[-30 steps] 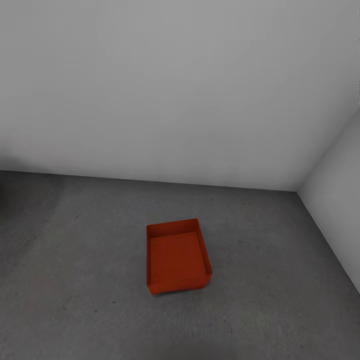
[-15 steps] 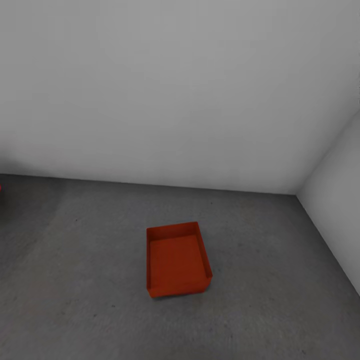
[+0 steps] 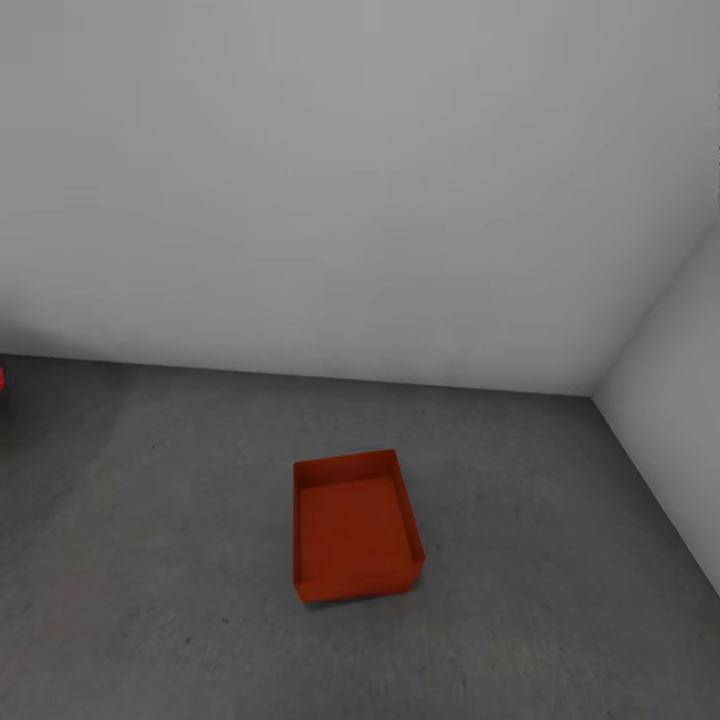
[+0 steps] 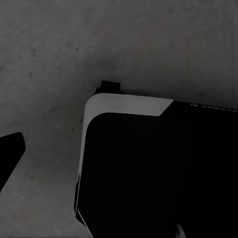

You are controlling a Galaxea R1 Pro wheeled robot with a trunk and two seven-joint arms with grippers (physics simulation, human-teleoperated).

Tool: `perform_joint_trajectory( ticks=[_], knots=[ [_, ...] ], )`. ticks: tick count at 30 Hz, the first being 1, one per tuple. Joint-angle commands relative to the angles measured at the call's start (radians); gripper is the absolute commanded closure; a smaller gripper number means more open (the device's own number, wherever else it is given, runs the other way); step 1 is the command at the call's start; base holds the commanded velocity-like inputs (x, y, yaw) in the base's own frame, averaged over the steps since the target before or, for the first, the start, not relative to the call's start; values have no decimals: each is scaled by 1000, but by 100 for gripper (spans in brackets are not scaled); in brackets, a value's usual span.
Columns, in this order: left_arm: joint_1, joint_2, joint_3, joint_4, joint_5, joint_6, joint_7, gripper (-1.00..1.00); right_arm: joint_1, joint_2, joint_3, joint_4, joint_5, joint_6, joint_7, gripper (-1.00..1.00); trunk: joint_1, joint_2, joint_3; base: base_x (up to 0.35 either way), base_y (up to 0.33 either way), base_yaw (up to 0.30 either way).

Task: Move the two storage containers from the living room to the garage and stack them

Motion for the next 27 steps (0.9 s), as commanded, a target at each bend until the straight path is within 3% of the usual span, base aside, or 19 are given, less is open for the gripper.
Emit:
perform_joint_trajectory(
  ticks=[1,27],
  knots=[
    [-1,0,0,1,7,-3,-1,-100,-1,1,8,3,-8,-5,-1,-100,0,-1,0,0,0,0],
    [13,-4,-3,1,6,-4,-3,-100,4,4,8,3,-7,-2,1,-100,0,-1,41,0,0,0]
  ],
)
